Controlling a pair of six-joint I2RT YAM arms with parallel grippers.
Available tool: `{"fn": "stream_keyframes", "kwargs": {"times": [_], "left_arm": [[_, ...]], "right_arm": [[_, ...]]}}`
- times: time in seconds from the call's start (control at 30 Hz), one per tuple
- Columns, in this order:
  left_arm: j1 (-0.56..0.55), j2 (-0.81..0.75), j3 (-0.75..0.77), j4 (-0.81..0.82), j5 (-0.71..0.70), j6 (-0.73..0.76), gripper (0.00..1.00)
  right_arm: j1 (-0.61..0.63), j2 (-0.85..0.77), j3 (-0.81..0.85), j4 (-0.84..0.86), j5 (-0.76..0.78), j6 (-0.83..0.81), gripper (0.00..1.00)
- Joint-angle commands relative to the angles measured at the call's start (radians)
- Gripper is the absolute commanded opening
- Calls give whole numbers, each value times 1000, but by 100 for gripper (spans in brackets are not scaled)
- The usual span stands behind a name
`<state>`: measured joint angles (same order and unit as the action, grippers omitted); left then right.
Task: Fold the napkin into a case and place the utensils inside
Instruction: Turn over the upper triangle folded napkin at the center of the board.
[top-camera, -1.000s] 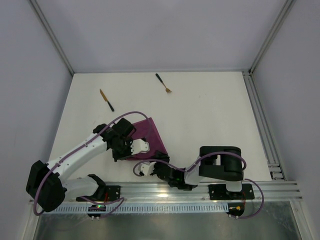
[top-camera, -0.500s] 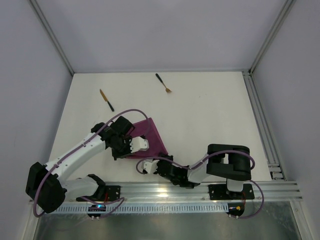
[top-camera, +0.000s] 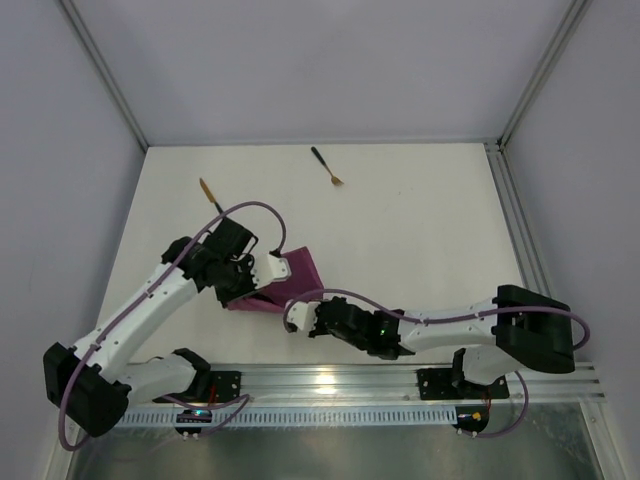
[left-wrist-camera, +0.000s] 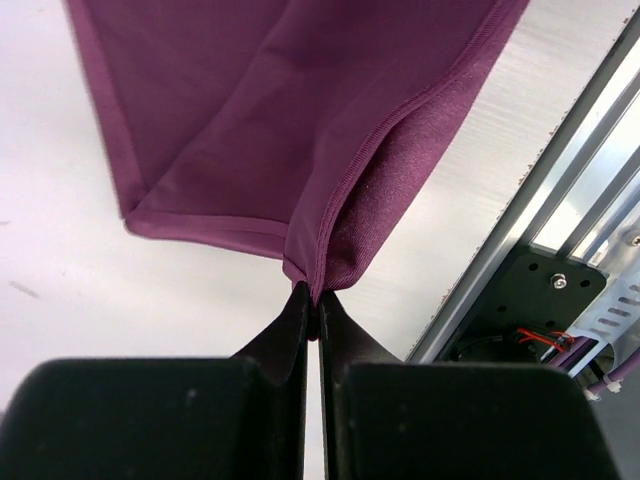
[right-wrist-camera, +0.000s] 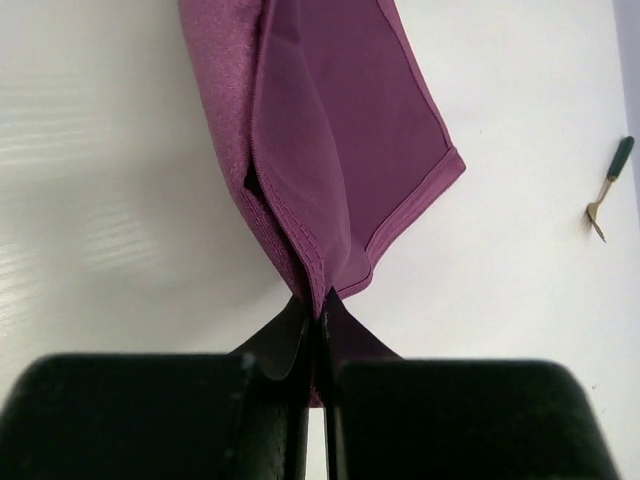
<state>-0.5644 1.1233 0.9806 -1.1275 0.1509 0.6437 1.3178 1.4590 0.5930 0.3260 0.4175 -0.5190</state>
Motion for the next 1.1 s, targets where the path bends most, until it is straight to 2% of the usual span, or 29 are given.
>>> {"fn": "stream_keyframes", "kwargs": {"times": [0.0,0.23,0.3,0.5,0.63,0.67,0.8,1.0,1.07], "left_arm": [[17,-43,98,-64,-51,-29,0],[44,-95,171,-115,-123,-47,0],[50,-106,184,-115,-181,-58,0],[61,-131,257,-88,-315,-101,0],[64,-141,285,-69,-431,-110,0],[66,-145,285,-58,-497,-110,0],[73,-154,285,15,-643,-105,0],[127,-151,271,159,-826,-41,0],[144,-149,264,190,-867,-15,0]], "right_arm": [[-37,-92,86,-209,-158,60,4],[-72,-186,259,-453,-319,96,4],[-78,-189,303,-531,-364,103,4],[-84,-128,507,-726,-485,146,4],[-94,-69,617,-824,-577,160,4],[-95,-57,666,-855,-594,165,4],[-100,17,740,-800,-696,247,4],[-106,190,863,-595,-865,452,4],[-107,248,870,-468,-916,516,4]]}}
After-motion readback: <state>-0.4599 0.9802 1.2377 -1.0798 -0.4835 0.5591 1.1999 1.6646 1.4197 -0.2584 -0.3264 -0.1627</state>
